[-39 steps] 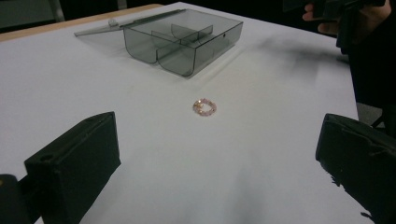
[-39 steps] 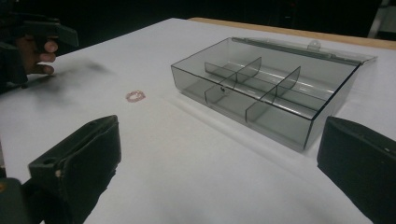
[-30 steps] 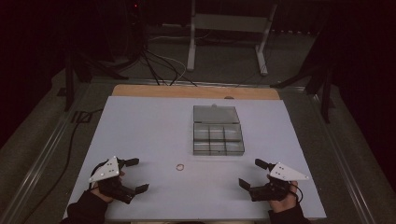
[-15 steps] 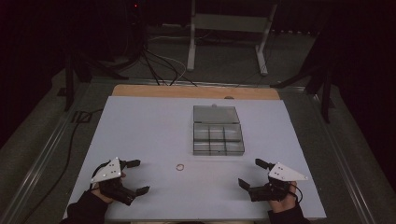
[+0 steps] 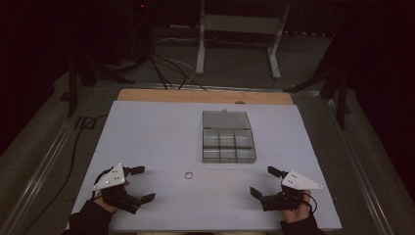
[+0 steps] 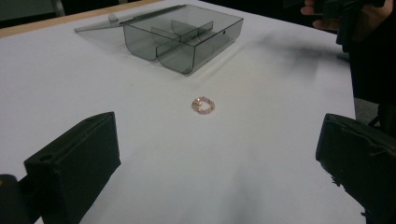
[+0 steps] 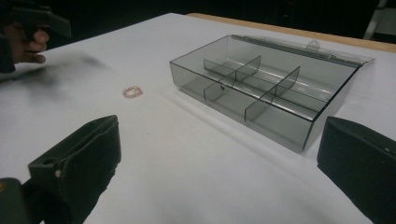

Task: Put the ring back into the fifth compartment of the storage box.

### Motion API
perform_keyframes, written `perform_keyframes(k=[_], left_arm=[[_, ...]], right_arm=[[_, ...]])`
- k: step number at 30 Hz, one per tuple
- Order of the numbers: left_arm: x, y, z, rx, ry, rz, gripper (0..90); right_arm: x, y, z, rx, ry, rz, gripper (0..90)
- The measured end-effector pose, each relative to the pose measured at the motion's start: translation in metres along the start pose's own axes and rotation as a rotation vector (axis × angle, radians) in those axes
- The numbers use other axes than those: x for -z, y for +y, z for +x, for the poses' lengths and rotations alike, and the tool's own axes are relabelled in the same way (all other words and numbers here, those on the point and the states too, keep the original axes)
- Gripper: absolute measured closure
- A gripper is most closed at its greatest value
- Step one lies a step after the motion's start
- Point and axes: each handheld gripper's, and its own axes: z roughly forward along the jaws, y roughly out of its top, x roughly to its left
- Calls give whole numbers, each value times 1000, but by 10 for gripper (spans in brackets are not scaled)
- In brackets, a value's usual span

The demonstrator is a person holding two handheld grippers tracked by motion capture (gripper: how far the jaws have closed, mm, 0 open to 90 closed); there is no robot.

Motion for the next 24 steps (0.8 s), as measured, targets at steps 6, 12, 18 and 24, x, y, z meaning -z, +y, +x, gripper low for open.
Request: perform_keyframes(k=[6,12,18,24], left_arm=[[-3,3,0,10,-10,-3,9],[-3,8,1,-2,-5,-5,10],[-9,14,2,10,-27,-6,10],[-13,22,2,6,-31,-24,10]], right_arm=[[0,-1,-1,-9,10,-1,0],[0,0,0,-5,9,-3,0],[-1,-1,0,-11,13,3,0],[0,-1,1,-6,14,-3,0]])
